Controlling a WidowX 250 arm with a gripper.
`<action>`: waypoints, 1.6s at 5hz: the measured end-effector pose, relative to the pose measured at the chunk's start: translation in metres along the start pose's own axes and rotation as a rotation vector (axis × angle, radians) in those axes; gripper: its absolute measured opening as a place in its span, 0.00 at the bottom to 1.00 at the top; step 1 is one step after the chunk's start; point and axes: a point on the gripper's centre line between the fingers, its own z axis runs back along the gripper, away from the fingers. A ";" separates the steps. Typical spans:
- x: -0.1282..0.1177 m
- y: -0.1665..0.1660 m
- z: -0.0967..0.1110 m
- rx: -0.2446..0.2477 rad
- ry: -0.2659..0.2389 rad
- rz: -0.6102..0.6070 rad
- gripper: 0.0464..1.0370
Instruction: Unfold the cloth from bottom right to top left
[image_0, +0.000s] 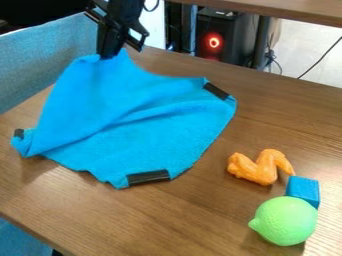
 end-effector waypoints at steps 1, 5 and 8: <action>0.003 0.004 0.004 0.012 -0.065 -0.130 0.00; 0.019 0.043 0.010 -0.004 -0.144 -0.329 0.00; 0.032 0.048 -0.009 -0.029 -0.225 -0.402 0.00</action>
